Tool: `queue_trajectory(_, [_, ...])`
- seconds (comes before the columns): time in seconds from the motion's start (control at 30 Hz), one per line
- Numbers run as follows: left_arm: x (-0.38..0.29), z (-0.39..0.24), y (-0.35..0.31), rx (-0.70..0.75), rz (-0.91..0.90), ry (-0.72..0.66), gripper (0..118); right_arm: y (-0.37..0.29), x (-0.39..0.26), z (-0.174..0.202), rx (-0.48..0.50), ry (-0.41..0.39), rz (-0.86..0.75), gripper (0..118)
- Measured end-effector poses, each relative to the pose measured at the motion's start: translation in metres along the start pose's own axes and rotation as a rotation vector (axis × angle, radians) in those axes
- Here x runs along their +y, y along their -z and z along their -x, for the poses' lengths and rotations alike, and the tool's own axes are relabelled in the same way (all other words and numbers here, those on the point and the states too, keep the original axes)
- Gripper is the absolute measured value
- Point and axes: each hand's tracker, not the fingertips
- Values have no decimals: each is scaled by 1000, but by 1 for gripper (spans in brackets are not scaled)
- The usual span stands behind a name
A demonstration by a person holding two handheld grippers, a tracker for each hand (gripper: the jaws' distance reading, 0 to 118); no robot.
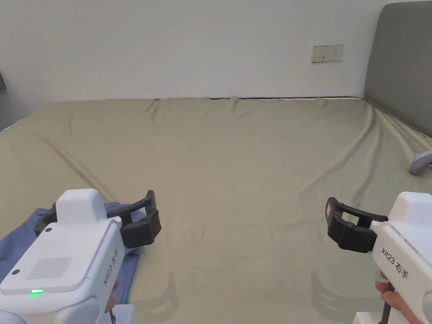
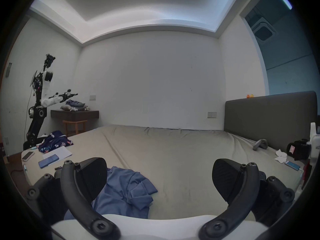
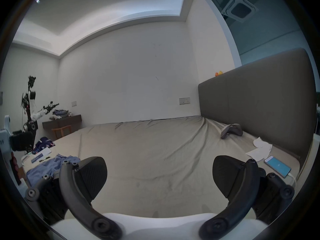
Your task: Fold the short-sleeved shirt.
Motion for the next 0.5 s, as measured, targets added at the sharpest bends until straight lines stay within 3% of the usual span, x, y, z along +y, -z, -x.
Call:
queue_trajectory(0.1, [4,-5,-5,114,-84,18,118,-2,1,2,-11,-10,-13,118])
queue_trajectory(0.27, [6,6,-2,61,-55,-48,118,-5,2,11,-28,-154,-86,118])
queue_trajectory(0.4, [1,7,3,62,-23,-43,118,-4,1,10,-11,-61,-26,118])
queue_trajectory(0.5, [0,5,5,61,-17,-24,118,-4,2,11,-31,-118,-49,118])
